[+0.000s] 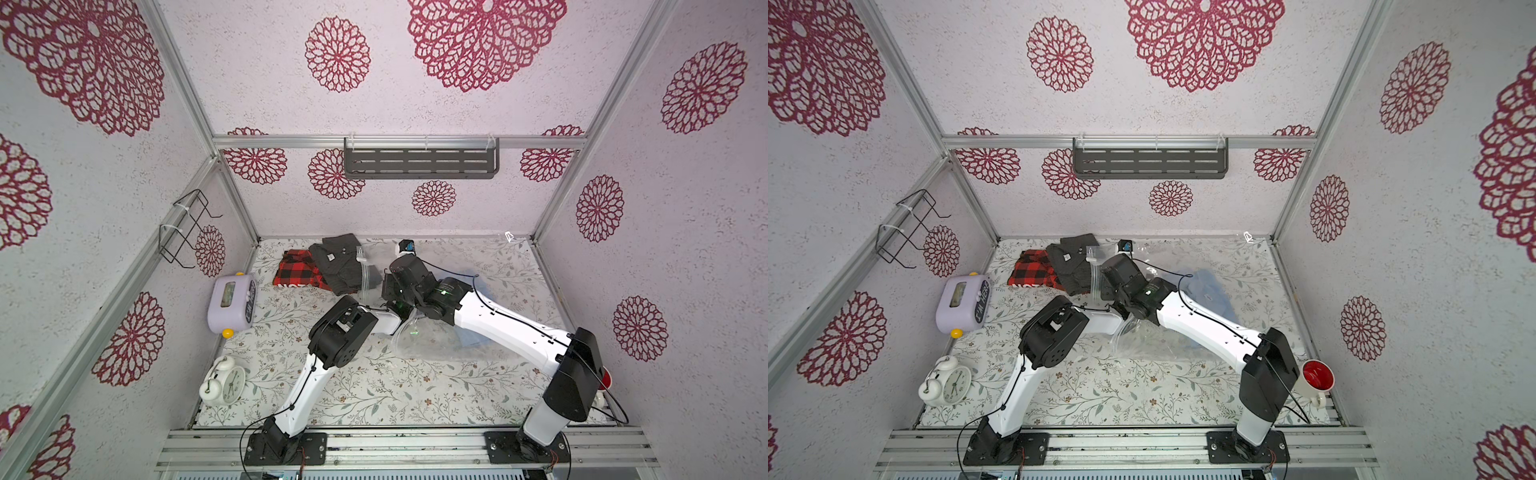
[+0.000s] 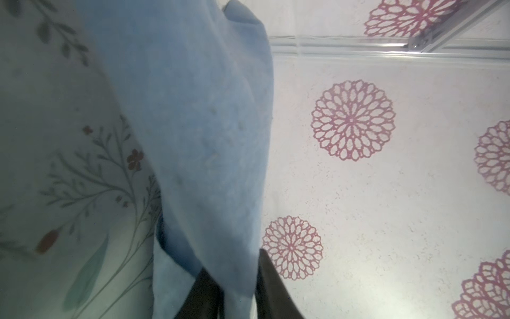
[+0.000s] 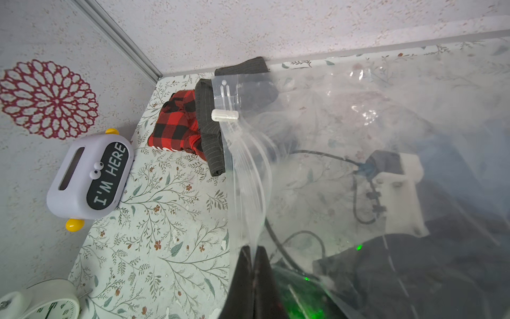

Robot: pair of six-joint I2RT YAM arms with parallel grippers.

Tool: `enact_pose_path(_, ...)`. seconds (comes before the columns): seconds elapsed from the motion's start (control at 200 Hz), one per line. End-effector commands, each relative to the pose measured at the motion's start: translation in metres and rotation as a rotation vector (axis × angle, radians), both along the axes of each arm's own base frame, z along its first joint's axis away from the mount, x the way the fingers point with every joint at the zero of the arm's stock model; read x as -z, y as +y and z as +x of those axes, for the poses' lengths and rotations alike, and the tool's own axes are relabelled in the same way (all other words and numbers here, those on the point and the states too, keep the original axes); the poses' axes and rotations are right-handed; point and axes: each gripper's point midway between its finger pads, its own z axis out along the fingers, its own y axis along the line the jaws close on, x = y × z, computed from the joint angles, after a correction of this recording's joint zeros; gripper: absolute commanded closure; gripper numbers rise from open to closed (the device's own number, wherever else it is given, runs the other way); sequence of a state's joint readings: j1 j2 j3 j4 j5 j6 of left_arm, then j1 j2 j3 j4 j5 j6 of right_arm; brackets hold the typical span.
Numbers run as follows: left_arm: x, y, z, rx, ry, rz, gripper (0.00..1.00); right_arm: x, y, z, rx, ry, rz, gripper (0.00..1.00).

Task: Place the folded shirt into the vacuum bag
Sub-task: Place the shirt in the vacuum bag.

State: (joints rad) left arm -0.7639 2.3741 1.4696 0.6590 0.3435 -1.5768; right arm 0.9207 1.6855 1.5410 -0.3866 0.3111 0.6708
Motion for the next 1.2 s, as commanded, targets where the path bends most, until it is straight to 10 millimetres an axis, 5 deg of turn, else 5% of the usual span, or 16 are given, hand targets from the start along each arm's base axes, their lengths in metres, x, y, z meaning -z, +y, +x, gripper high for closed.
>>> enact_pose_path(0.0, -0.01, -0.019, -0.011, 0.07, -0.025, 0.007, 0.73, -0.016, 0.016, -0.007, -0.057, -0.013, 0.038, 1.0)
enact_pose_path(0.871, 0.003, -0.059, -0.002, 0.23, 0.032, 0.061, 0.52, -0.001, 0.013, -0.011, -0.056, 0.009, 0.016, 1.0)
enact_pose_path(1.196, 0.007, -0.02, -0.009, 0.206, 0.054, 0.118, 0.23, 0.001, 0.005, -0.01, -0.033, 0.005, -0.004, 1.0)
